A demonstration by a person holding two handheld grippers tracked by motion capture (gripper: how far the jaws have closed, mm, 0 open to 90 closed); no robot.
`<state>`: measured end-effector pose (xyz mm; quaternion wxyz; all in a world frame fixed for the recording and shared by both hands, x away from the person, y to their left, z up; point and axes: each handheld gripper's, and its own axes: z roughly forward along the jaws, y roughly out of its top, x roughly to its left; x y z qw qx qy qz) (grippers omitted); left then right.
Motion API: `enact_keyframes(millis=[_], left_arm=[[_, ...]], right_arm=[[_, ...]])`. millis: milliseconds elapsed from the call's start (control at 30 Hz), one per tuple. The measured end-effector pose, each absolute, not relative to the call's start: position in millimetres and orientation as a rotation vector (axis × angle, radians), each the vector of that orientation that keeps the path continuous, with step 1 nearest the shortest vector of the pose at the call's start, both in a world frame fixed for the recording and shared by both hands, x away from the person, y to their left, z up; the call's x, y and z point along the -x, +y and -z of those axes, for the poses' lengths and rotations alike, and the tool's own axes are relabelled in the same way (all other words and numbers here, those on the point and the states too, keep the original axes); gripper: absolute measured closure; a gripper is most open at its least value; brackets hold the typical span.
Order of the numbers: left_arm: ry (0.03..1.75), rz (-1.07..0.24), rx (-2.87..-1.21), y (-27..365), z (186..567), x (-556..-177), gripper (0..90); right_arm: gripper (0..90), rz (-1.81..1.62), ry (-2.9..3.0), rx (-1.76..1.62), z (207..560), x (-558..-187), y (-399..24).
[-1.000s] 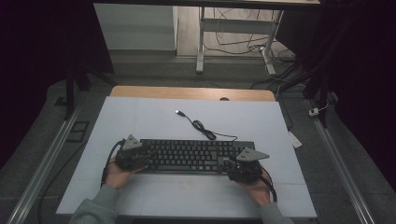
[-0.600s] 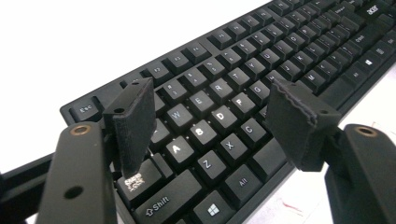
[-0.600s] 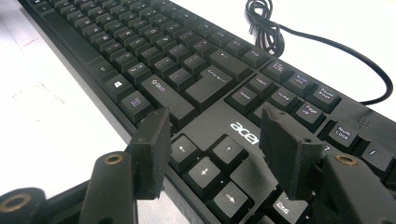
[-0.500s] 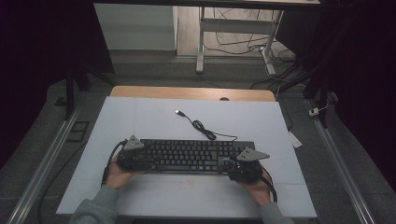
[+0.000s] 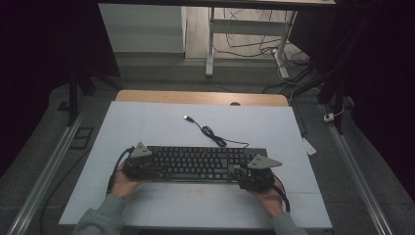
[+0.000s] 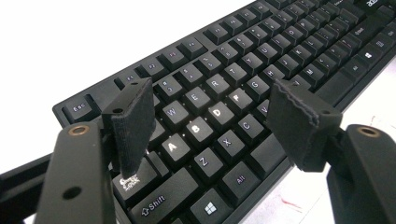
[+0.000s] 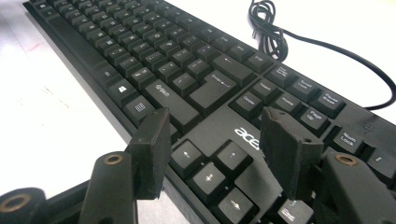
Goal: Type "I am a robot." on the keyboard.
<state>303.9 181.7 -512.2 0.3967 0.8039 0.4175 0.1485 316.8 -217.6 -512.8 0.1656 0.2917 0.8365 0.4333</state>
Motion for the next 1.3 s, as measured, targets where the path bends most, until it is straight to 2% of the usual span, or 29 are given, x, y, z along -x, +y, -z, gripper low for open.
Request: enact_keyframes(millis=[1300], left_arm=[[1.048,-0.375,-2.079,176,515,-304,32.2]], right_arm=[[47.6,-1.299,2.476,-0.741,504,-328,-144]])
